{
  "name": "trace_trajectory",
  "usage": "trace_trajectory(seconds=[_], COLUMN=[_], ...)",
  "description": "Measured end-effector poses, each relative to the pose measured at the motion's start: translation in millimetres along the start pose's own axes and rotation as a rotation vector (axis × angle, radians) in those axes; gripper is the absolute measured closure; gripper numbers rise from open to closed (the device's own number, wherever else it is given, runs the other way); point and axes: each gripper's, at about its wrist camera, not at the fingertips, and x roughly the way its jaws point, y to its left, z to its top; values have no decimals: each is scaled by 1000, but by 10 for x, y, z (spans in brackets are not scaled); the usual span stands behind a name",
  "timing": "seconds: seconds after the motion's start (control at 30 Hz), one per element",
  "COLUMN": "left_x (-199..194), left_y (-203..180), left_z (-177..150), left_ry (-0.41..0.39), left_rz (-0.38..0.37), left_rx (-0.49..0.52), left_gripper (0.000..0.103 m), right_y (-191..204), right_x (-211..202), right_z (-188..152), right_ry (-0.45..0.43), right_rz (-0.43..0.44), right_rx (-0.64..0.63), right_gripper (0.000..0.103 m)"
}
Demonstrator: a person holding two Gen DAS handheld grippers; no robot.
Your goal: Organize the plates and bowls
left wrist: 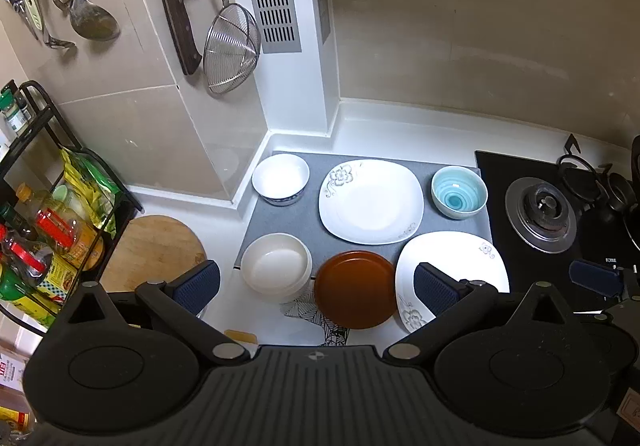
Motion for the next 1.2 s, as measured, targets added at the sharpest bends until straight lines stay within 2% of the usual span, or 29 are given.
trace_trajectory(seconds=[0.27,0.33,0.43,0.53,0.57,0.63,0.7,0.77,0.8,0.83,0.9,0.97,1.03,1.07,1.13,1.17,1.2], left_x=[87,161,381,700,829,1145,1530,1907,2052,2166,2326,2491,2656,2707,2851,2915,2974], left_y=[-30,-29,-52,-73,-90,-152,-169,-148,-155,-181,-232,-299,-366,-419,-468,-471,-470], left_z=[-9,-32,-151,-417,-508,-618,-710,-810,-859,-900,-959,-1001,-1005,-995,-980,-977,-977], left_ry=[13,44,55,-6,-4,83,199,311,344,355,320,299,298,303,323,333,334], left_rz=[-9,-22,-73,-148,-166,-154,-196,-259,-266,-269,-314,-378,-415,-420,-419,-432,-465], left_rx=[8,-9,-51,-142,-161,-146,-138,-170,-173,-166,-150,-137,-137,-136,-145,-167,-198], left_gripper=[0,0,0,0,0,0,0,1,3,5,5,9,24,26,41,43,43], right_y=[-28,-59,-174,-370,-417,-440,-472,-613,-727,-853,-1094,-1357,-1660,-1791,-1993,-2062,-2113], right_x=[58,107,249,476,573,745,916,1110,1212,1322,1543,1702,1836,1911,2051,2097,2145], right_z=[-33,-68,-176,-348,-404,-572,-747,-896,-963,-1020,-1126,-1217,-1311,-1344,-1375,-1385,-1383], right_ry=[-1,-1,-1,-2,20,1,-24,-8,2,13,29,23,-14,-17,-18,-29,-30], right_rz=[-9,-3,14,88,90,106,139,175,191,202,200,219,266,271,265,258,248], right_rx=[4,-2,15,79,84,12,-65,-62,-31,4,54,128,230,275,327,333,334], right_gripper=[0,0,0,1,1,1,0,0,0,0,0,0,0,0,1,2,9])
